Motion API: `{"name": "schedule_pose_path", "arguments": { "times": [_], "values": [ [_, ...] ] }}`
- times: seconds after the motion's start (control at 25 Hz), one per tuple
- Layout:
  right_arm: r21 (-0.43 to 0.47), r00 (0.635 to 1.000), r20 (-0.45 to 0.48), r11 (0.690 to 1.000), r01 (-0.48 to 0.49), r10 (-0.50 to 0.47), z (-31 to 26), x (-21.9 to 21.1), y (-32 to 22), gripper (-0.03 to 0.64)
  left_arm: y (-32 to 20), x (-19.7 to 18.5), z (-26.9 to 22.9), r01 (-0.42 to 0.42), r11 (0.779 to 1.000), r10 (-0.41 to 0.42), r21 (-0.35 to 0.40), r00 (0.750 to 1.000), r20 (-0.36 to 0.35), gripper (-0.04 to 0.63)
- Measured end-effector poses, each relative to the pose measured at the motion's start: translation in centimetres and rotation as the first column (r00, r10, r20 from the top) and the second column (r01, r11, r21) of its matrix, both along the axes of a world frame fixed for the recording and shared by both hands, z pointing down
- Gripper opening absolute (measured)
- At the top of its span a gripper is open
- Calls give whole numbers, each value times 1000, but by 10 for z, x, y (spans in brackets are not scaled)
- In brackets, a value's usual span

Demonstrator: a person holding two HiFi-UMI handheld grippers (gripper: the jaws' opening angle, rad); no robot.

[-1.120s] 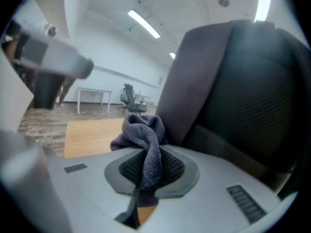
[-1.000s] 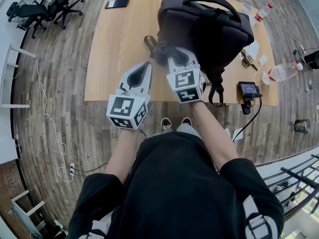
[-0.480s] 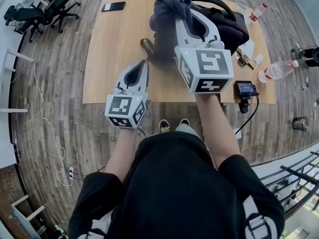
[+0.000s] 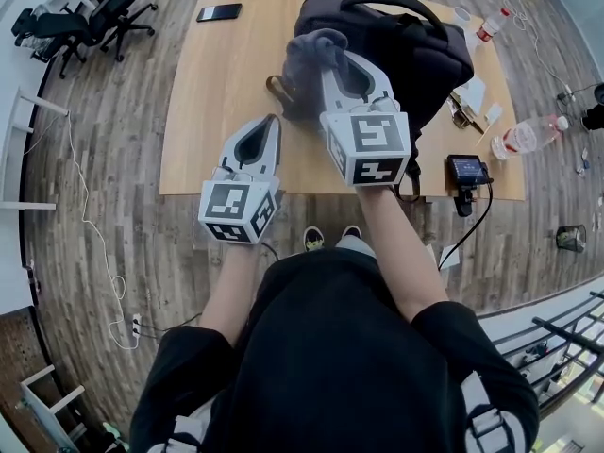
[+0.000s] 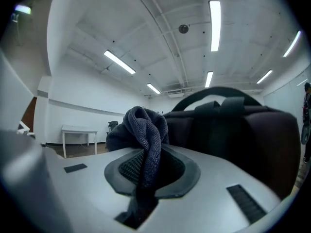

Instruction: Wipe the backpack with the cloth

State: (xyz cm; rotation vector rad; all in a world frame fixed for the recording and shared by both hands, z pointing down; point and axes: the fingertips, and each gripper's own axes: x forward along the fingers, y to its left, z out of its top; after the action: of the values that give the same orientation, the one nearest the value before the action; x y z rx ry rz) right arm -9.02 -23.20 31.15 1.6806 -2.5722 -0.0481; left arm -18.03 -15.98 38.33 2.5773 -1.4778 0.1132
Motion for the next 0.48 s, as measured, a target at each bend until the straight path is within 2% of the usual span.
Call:
{"name": "schedule_pose_path", "arguments": {
  "times": [0.36, 0.48],
  "values": [
    [-150, 987, -156, 988, 24, -48, 104, -20, -3, 49, 2, -9, 3, 18, 1000, -18, -12, 1000, 9, 17],
    [-263, 983, -170, 965, 20, -67, 151, -24, -4, 49, 3, -12, 3, 22, 1000, -21, -15, 1000, 10, 17]
  ]
}}
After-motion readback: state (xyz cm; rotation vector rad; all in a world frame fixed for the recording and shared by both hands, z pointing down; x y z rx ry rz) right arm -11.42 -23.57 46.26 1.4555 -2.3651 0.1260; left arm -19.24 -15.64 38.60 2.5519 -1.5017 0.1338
